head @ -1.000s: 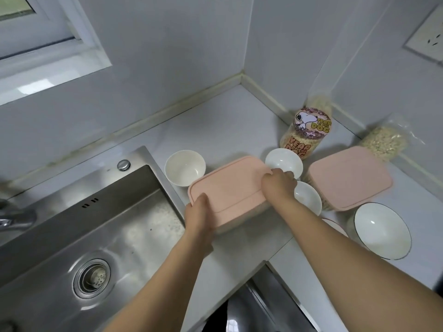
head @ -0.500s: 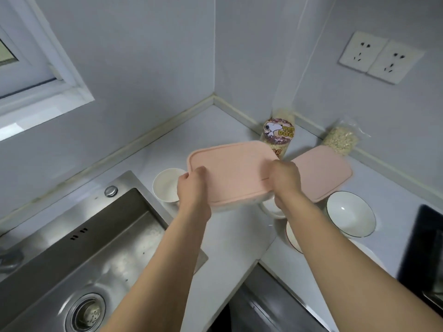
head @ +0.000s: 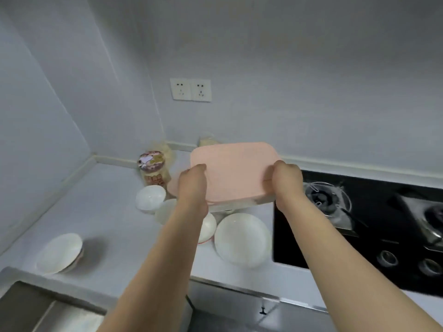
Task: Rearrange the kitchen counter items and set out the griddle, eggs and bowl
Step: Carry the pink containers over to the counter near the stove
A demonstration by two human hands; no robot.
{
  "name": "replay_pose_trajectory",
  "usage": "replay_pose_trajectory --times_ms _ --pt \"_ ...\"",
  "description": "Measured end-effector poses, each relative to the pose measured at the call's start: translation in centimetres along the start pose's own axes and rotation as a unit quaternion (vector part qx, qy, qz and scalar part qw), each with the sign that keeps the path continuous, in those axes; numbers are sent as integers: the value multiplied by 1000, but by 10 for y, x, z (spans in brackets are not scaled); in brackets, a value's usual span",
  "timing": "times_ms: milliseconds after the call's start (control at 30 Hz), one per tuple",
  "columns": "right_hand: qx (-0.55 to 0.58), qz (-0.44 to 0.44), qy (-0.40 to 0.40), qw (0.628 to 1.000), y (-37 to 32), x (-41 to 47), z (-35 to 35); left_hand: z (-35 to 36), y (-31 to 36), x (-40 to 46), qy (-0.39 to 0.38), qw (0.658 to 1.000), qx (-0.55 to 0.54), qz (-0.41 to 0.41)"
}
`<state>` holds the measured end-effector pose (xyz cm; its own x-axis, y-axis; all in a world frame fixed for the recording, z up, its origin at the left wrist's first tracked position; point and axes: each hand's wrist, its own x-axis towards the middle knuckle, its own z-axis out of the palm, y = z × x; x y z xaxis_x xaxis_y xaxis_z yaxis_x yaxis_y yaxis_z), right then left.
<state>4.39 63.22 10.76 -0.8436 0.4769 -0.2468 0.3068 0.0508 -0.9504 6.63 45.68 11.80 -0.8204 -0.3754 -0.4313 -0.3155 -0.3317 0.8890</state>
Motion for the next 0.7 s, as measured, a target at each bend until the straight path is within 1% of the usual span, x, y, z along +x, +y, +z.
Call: replay_pose_trajectory --times_ms 100,167,367,500,633,700 --pt "19 22 66 997 12 11 -95 69 -28 -53 -80 997 14 -9" --pt "41 39 94 994 22 14 -157 110 -48 -88 -111 993 32 -10" --pt "91 43 189 977 51 11 -328 221 -114 -196 -210 975 67 -16" --pt "77 44 254 963 63 5 -420 279 -144 -257 -272 957 97 -31" --pt "106 59 308 944 79 0 -503 339 -171 -309 -330 933 140 -19" --pt "125 69 331 933 86 -1 -534 362 -183 -327 -346 925 155 -16"
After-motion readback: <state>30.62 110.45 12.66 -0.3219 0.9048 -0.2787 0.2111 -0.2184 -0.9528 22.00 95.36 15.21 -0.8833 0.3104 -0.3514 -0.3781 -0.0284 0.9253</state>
